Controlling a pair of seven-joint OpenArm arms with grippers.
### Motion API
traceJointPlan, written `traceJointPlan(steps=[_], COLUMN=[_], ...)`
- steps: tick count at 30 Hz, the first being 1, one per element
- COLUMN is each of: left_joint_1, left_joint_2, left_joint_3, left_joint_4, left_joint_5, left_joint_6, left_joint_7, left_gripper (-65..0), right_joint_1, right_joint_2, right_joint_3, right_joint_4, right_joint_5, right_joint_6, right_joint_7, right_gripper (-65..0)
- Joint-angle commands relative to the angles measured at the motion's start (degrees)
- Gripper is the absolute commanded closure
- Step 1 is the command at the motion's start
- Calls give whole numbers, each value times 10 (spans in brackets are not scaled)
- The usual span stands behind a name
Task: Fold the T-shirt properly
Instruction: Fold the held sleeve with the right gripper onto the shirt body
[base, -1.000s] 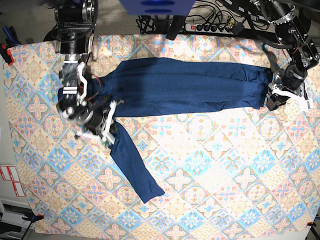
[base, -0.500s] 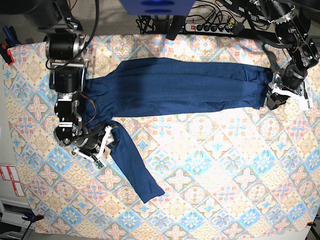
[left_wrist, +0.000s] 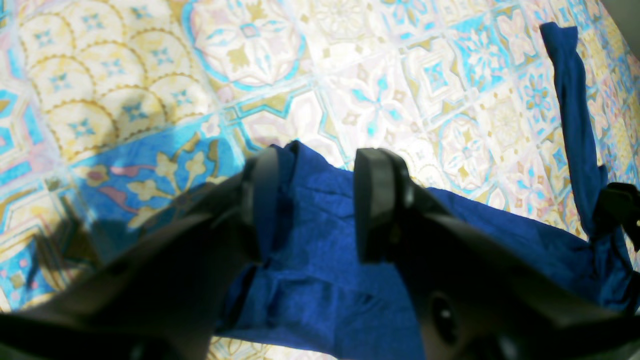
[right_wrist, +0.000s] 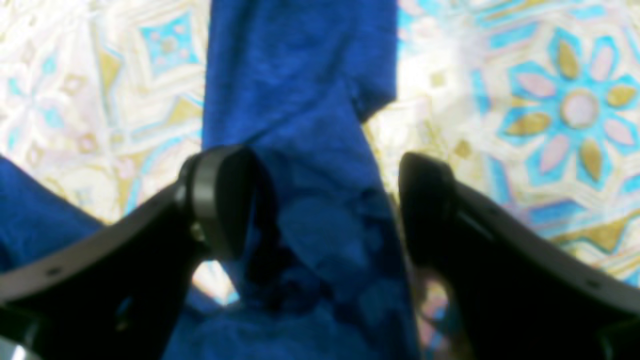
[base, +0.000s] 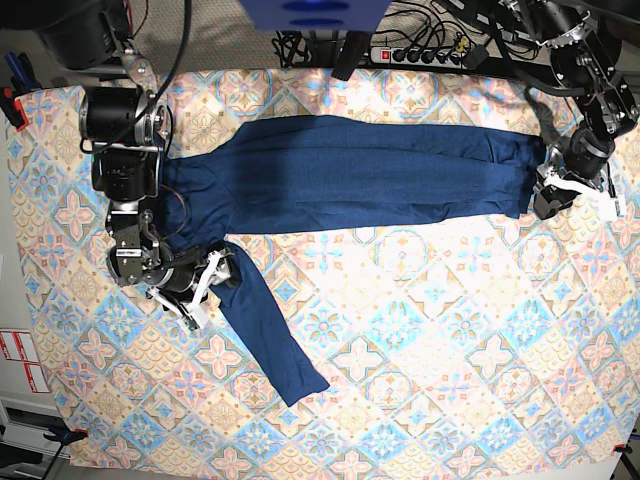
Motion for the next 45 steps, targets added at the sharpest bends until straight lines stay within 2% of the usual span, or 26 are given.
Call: traceJointPlan(steps=[1,8,10,12,15,19,22,26,31,35,45], left_joint_1=[-3,-3,-3,-3,-3,-3,-3,-3,-3,-3,-5], left_joint_2=[-9,-9,-9,-9,-9,-9,-9,-9,-9,-9,-8], left_joint_3=[-3,-3,-3,-3,-3,-3,-3,-3,-3,-3,-2], left_joint_4=[10,10,10,10,10,10,10,10,9,9,8], left_joint_5=[-10,-11,-11,-11,-11,-11,-11,-11,-11,-11,-11], left_joint_6=[-4,-4,-4,-4,-4,-4,-4,-4,-4,-4,-4], left_joint_7=[-12,-12,-12,-12,-13,-13,-13,-13,-13,-13,-13], left_gripper=[-244,-244,-244,-244,-244,-244,-244,-244,-244,-244,-244], right_joint_1=[24,36,36,34,33,31,6,-56,-155,-232,-417], right_joint_2=[5,5,5,5,5,5,5,4,2,1,-16], right_joint_3=[1,-3,-3,-4,-3,2,2,2,2,2,-29], right_joint_4=[1,-50,-55,-55,-45,-12,29,145,311,422,645], right_joint_5=[6,6,6,6,6,6,8,8,8,9,10], right_joint_6=[1,1,1,1,1,1,1,1,1,1,1], right_joint_7=[15,35,35,35,44,58,58,57,-4,-26,-28], right_gripper=[-440,-439,-416,-340,-177,-6,-2,-2,-2,-2,0])
